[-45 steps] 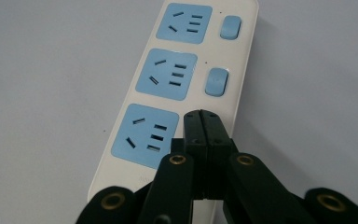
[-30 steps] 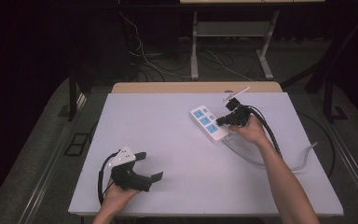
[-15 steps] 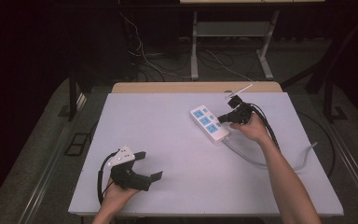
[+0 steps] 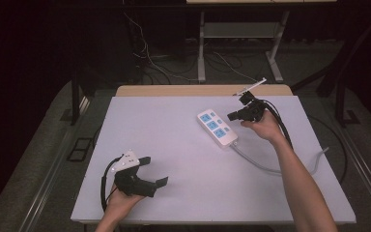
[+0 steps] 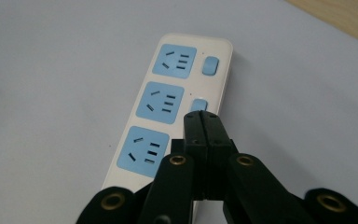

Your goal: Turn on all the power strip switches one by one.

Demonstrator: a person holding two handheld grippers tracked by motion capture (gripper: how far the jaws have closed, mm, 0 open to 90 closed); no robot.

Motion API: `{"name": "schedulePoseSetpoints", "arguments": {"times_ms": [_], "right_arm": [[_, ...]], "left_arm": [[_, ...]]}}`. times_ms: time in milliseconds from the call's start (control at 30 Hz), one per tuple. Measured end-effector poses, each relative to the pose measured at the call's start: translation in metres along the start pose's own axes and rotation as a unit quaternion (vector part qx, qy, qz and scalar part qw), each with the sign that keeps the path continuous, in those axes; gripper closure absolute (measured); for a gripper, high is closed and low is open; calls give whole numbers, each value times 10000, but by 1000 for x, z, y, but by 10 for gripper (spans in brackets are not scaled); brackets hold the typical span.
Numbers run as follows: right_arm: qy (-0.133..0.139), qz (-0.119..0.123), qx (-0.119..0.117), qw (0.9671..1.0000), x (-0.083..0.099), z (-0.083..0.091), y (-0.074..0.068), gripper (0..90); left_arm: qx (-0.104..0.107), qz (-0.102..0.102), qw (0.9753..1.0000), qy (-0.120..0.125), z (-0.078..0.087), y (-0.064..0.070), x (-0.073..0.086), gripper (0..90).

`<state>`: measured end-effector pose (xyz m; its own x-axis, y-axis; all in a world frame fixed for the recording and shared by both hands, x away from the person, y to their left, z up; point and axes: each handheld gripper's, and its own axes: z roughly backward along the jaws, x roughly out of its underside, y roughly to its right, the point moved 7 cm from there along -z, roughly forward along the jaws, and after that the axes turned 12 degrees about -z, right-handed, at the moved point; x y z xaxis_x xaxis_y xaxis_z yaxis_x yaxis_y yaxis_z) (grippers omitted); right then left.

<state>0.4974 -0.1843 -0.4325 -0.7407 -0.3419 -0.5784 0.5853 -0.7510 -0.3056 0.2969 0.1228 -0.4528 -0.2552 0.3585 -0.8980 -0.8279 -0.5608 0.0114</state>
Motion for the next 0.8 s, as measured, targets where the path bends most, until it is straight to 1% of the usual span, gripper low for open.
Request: {"name": "schedulePoseSetpoints", "arguments": {"times_ms": [233,333,400,600,633,733,800], "right_arm": [[76,6,32,10000,-12,4,0,900],[107,4,9,9999,-15,4,-1,900],[124,33,7,9999,-18,2,-2,900],[65,92,18,9999,-22,-7,-6,900],[78,59,-7,10000,-23,-8,-7,900],[47,62,-25,10000,-23,-14,-7,900],[16,81,4,10000,-23,-17,-6,900]], "left_arm": [[7,8,10000,4,0,0,0,0],[2,-1,10000,12,1,-1,0,0],[-4,12,10000,15,1,-1,0,0],[-4,8,10000,17,1,-2,0,0],[-6,11,10000,15,1,-2,0,0],[-3,19,10000,5,1,-2,1,0],[-1,21,10000,23,1,-2,0,0]]}}
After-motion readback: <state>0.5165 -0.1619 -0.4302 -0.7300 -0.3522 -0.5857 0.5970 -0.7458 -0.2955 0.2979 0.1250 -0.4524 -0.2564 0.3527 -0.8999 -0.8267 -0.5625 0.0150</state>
